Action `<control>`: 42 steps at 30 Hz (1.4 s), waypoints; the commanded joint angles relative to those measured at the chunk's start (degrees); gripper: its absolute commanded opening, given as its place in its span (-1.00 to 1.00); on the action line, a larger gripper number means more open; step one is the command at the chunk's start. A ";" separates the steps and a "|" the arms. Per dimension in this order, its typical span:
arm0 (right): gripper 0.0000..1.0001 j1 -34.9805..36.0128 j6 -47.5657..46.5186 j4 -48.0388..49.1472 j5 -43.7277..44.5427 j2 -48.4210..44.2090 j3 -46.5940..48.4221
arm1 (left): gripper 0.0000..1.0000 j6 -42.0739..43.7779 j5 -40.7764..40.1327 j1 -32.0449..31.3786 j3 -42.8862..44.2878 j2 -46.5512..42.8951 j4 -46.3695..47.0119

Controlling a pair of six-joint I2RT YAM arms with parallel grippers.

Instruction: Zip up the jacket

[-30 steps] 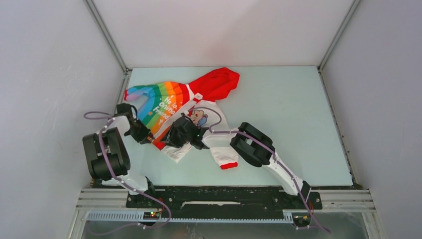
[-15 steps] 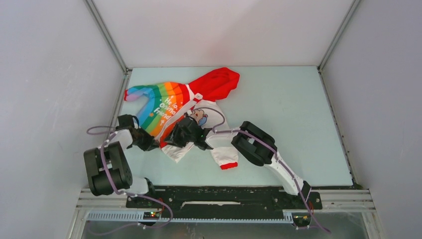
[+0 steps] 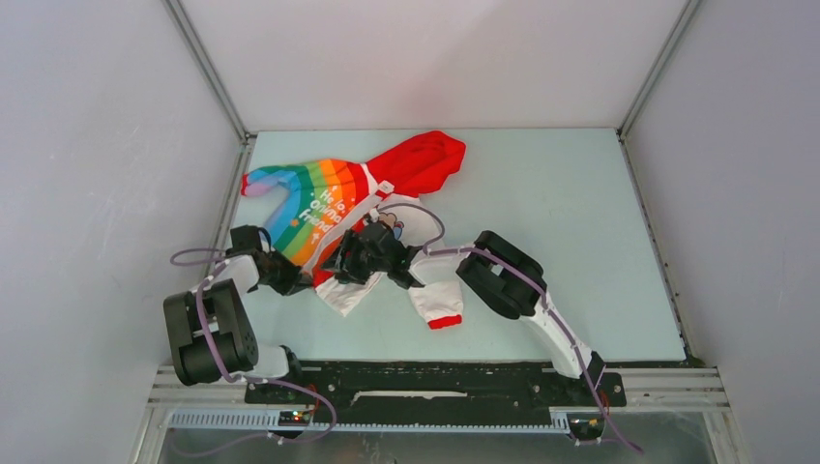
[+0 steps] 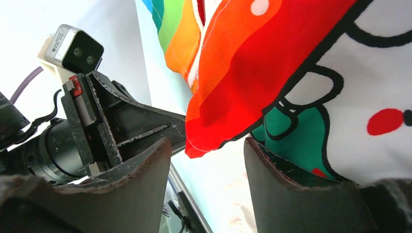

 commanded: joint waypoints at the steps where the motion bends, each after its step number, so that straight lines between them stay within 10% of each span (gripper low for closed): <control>1: 0.21 0.22 -3.03 -5.36 -0.92 -1.05 3.15 | -0.78 -1.17 0.81 -0.36 -1.64 0.46 1.47; 16: 0.00 2.38 -3.46 -15.62 2.00 7.64 17.32 | -0.79 -0.60 0.29 -0.41 -1.73 0.04 1.07; 20: -0.44 2.19 -4.23 -15.13 2.09 8.50 17.58 | -0.78 -0.36 -0.03 -0.46 -1.66 -0.61 0.71; 24: -1.00 0.34 -5.92 -7.67 -0.19 7.45 12.90 | -0.59 -0.25 0.05 -0.44 -1.74 -3.45 0.01; 33: -1.00 -3.19 -13.35 28.40 -12.95 6.70 -0.61 | 0.10 0.90 0.04 -0.36 1.97 -12.99 -2.17; 42: -1.00 -4.64 -11.53 44.08 -18.25 8.41 -2.33 | 0.18 10.44 13.91 -0.51 9.65 -0.69 0.28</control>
